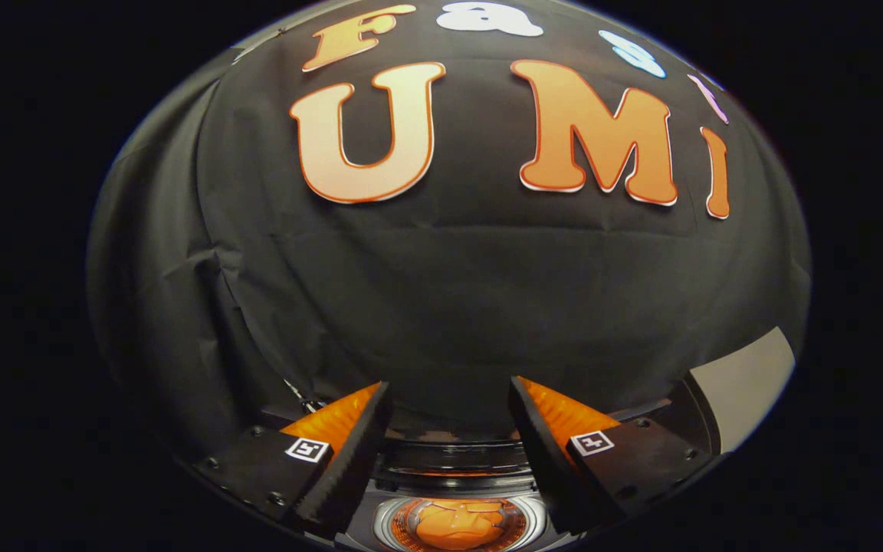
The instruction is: Put the clothes into the washing machine and then close the washing machine lid.
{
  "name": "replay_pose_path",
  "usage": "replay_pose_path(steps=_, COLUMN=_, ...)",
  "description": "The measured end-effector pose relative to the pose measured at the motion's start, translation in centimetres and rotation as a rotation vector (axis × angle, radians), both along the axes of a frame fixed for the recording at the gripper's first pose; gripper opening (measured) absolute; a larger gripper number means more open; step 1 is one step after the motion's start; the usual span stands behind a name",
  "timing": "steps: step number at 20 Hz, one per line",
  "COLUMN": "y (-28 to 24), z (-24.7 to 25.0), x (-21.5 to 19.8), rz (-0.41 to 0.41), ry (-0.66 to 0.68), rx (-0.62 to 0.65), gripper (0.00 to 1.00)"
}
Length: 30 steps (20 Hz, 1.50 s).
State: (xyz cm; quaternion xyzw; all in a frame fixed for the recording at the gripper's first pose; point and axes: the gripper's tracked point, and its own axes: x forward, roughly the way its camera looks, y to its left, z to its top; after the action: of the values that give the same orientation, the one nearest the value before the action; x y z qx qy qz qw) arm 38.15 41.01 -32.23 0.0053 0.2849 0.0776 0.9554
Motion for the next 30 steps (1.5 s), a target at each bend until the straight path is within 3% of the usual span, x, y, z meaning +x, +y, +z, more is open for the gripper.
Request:
replay_pose_path(steps=3, y=-0.2, z=-1.9, x=0.2, rz=-0.016, ry=0.039, rx=0.011, gripper=0.99)
replay_pose_path(steps=12, y=-0.5, z=-1.7, x=-0.5, rz=-0.018, ry=-0.054, rx=0.008, gripper=1.0)
replay_pose_path(steps=30, y=-1.1, z=-2.2, x=-11.9, rz=-0.007, ry=-0.124, rx=0.002, gripper=0.99)
